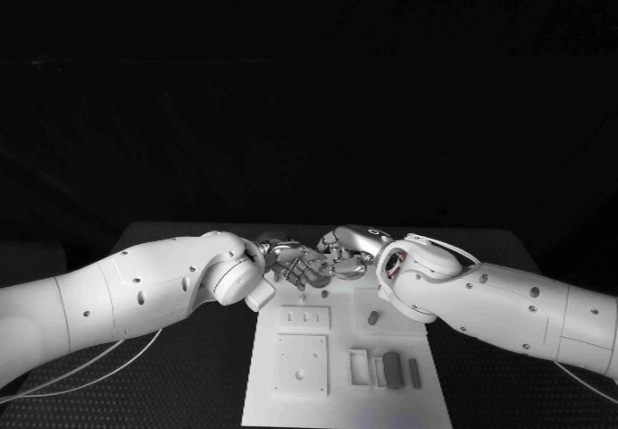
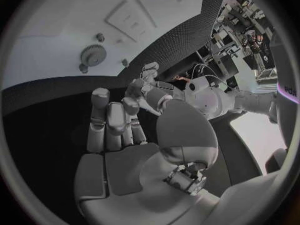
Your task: Assemble the parts on the task board
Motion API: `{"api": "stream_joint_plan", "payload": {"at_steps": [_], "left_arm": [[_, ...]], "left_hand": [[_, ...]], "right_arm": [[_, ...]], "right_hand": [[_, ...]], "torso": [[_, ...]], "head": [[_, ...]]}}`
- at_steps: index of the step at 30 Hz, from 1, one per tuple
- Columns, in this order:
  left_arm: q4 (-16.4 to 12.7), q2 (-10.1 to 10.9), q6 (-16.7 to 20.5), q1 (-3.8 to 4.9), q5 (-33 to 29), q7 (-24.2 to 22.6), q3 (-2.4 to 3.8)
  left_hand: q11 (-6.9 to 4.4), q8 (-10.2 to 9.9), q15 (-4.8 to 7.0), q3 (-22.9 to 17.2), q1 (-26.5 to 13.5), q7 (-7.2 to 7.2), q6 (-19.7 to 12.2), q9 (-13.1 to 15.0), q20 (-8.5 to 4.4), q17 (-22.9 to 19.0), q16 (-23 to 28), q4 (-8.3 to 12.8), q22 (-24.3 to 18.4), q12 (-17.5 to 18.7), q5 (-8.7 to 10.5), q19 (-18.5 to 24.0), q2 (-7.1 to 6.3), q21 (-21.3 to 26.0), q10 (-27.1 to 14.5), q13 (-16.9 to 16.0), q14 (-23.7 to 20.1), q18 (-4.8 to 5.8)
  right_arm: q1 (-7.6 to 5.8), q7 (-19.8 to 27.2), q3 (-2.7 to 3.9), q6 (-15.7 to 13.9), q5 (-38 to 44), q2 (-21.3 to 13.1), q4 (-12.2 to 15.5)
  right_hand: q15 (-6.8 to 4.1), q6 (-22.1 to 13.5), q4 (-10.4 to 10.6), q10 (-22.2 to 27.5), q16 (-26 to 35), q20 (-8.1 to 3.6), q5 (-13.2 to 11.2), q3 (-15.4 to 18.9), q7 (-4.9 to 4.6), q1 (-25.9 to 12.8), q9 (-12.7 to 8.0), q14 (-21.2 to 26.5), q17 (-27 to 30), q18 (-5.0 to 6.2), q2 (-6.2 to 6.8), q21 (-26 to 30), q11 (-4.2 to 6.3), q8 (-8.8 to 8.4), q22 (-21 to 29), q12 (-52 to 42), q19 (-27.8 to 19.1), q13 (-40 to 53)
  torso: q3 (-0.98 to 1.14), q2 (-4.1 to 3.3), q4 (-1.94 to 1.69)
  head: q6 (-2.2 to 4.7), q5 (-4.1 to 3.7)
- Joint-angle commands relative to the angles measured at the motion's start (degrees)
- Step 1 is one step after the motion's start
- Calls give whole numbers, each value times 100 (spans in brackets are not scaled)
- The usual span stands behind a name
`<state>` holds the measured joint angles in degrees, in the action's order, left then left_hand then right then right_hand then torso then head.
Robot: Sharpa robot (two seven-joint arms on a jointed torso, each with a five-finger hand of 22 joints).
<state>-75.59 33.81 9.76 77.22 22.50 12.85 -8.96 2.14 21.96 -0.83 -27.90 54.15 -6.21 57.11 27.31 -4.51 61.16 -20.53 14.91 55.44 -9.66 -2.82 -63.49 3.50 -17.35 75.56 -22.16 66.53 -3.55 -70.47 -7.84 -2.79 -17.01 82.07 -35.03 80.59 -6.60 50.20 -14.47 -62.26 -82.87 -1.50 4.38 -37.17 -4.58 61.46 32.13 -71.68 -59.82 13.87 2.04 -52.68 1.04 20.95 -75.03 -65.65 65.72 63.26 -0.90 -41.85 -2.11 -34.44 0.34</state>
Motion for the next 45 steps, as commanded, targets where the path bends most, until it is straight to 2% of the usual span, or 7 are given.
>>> {"api": "stream_joint_plan", "payload": {"at_steps": [1,16,23,30,32,36,45], "left_arm": [[-5,-27,79,17,47,-85,18],[11,-38,136,16,120,-45,18],[20,-38,207,15,157,-50,17],[38,-24,219,13,227,-21,17],[54,-19,212,13,247,5,17],[75,-9,184,12,315,49,17],[75,2,-105,7,473,146,17]], "left_hand": [[-12,34,30,-51,33,4,75,33,-31,23,-54,17,37,-35,1,-46,78,-55,64,-37,40,-57],[-45,55,63,-220,81,61,202,88,-81,60,-137,108,163,-56,-22,-76,163,-108,111,-166,62,-28],[-83,85,97,-291,60,98,276,192,-122,94,-224,147,272,-110,-165,-123,228,-165,177,-287,106,-19],[-147,145,176,-319,28,147,337,461,-202,208,-498,161,535,-311,-294,-202,229,-313,214,-527,160,-17],[-154,147,186,-331,26,151,331,539,-214,221,-560,162,603,-363,-296,-197,228,-336,190,-593,143,-14],[-160,146,193,-343,30,155,329,606,-222,226,-610,164,658,-410,-288,-196,225,-352,173,-650,130,-14],[-170,140,202,-360,47,162,332,694,-232,225,-676,167,730,-471,-293,-198,208,-371,150,-723,120,-16]], "right_arm": [[26,57,-12,167,40,26,27],[37,60,-12,167,11,20,49],[52,70,-13,138,-60,22,18],[53,138,-13,92,-198,-22,1],[54,143,-14,48,-255,-56,5],[60,151,-14,2,-274,-93,15],[69,120,-14,-75,-287,-195,-47]], "right_hand": [[-25,858,-28,15,-15,-24,19,-1,-51,-9,12,-29,-6,113,-37,-35,8,36,-97,-36,25,-6],[-26,860,-37,14,-16,-25,19,-1,-51,-16,17,-31,-6,113,-37,-37,9,34,-97,-37,27,-5],[-26,851,-54,18,-4,-25,18,3,-53,-32,22,-8,32,113,-8,-34,7,27,-96,-33,24,-7],[31,593,82,157,116,9,19,15,-139,-196,-19,232,315,113,378,21,-72,-157,-84,84,-42,-61],[79,416,110,217,147,23,7,90,-201,-271,-52,308,376,113,509,39,-128,-270,-86,114,-72,-73],[138,292,109,267,154,30,9,183,-266,-292,-74,345,373,113,549,55,-189,-355,-88,128,-101,-84],[170,224,123,309,167,42,13,212,-299,-273,-86,378,375,113,565,77,-222,-407,-84,143,-125,-99]], "torso": [[3,0,1],[0,-5,1],[7,-7,3],[6,-6,1],[8,-7,2],[12,-10,2],[11,-5,2]], "head": [[-5,3],[-17,2],[-37,8],[-56,10],[-61,13],[-62,15],[-57,13]]}}
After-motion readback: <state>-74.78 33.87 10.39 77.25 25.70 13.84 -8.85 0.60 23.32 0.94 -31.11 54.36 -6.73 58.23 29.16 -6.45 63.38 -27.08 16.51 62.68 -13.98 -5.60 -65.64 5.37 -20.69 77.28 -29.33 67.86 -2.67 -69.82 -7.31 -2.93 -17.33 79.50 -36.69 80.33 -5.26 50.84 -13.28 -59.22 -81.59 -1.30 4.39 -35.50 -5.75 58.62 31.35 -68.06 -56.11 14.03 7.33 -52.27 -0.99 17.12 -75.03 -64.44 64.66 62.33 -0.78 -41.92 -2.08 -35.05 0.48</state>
